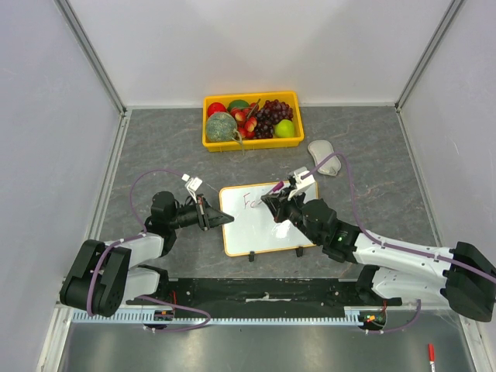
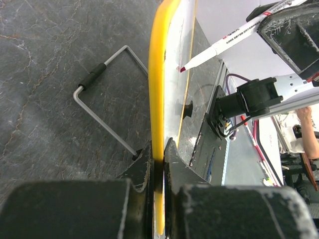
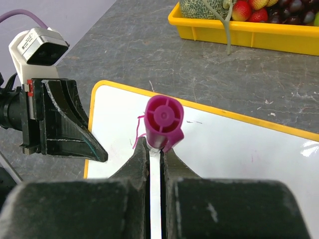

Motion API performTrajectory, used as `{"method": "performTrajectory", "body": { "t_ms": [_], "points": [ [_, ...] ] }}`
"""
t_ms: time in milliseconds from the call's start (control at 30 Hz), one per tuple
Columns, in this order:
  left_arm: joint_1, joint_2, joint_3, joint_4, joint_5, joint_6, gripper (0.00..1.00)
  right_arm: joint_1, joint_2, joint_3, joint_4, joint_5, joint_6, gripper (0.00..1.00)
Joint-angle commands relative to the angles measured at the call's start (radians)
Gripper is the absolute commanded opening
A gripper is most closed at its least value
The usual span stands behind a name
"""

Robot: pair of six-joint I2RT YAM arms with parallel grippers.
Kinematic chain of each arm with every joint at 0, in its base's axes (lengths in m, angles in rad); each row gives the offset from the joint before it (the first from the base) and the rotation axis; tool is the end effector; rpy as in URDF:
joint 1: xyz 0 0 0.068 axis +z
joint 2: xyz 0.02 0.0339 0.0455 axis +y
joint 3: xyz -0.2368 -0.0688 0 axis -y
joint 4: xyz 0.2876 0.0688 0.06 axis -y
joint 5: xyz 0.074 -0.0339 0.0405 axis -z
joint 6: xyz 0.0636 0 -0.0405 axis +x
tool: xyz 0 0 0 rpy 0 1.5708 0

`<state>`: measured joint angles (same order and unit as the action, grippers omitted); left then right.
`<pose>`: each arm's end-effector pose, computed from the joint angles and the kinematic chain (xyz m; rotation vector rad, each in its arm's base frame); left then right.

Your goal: Write a sentence on the whiteboard

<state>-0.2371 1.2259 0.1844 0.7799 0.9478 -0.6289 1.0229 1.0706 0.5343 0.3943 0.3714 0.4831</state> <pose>0.2253 -0.1076 0.0897 0.3518 1.9430 -1.4471 0.1844 0.2579 0.2071 -0.1914 1.7590 0.7962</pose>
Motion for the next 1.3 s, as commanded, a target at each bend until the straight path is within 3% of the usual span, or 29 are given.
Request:
{"method": "performTrajectory", "body": {
  "t_ms": [0, 1267],
  "points": [
    [0.002, 0.012, 0.010, -0.011, -0.078, 0.077, 0.02, -0.007, -0.014, -0.008, -0.006, 0.080, -0.005, 0.00],
    [0.002, 0.012, 0.009, -0.011, -0.075, 0.078, 0.02, -0.017, -0.006, 0.010, 0.069, 0.106, -0.005, 0.00]
  ]
}}
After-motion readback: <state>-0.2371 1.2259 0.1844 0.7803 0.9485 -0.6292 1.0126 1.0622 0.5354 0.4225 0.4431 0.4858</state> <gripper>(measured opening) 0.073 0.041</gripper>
